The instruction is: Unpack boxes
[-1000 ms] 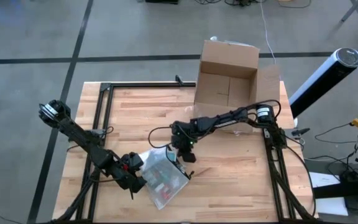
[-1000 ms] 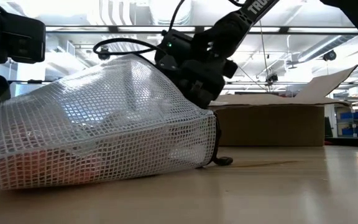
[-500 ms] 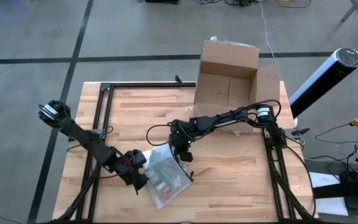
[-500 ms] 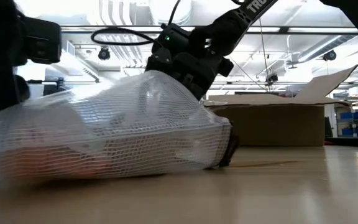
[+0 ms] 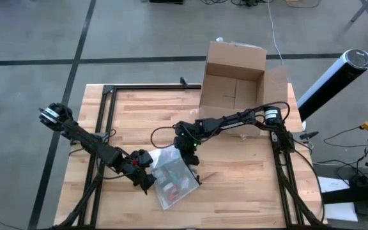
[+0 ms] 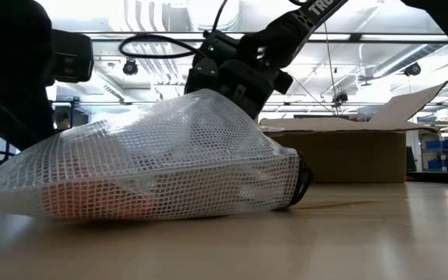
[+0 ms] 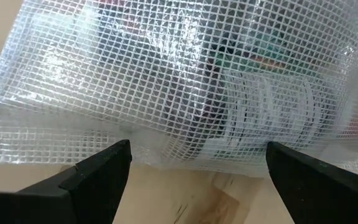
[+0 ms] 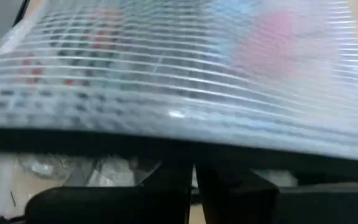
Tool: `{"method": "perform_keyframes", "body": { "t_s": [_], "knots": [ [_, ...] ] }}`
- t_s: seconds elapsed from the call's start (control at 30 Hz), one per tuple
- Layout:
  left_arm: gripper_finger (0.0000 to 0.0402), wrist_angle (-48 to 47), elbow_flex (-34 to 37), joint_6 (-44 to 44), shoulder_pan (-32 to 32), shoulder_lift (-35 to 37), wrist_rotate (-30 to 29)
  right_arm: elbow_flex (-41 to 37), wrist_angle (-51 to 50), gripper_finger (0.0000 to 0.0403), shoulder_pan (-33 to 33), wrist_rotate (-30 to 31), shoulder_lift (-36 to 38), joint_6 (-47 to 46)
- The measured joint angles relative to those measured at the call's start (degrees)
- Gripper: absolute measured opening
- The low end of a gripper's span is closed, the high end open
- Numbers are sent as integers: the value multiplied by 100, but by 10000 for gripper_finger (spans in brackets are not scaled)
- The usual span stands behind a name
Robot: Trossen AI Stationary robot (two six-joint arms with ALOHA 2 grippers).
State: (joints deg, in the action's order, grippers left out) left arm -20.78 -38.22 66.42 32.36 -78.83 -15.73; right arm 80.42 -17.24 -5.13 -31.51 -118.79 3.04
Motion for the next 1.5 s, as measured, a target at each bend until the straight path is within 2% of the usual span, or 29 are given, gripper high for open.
{"method": "perform_keyframes", "body": {
  "t_s": [0.43, 0.63, 0.8, 1.0, 1.13, 1.27, 1.5],
  "knots": [
    [353, -58, 0, 28, 4, -2, 26, -327, -566, 0, 27, 0, 145, 304],
    [353, -57, 0, 34, 4, -2, 28, -464, -1129, 0, 111, 0, 159, 614],
    [353, -52, 0, 40, 4, -2, 29, -496, -1214, 0, 373, -339, 167, 678],
    [353, -46, 0, 59, 4, -4, 31, -490, -1167, 0, 479, -426, 167, 552],
    [353, -45, 0, 56, 4, -6, 31, -483, -979, 0, 489, -475, 167, 478],
    [353, -24, 0, 56, 4, -7, 31, -483, -428, 0, 512, -729, 167, -10],
    [353, -20, 0, 6, 0, -7, 33, -481, 418, 0, 589, -797, 167, -794]
  ]
}}
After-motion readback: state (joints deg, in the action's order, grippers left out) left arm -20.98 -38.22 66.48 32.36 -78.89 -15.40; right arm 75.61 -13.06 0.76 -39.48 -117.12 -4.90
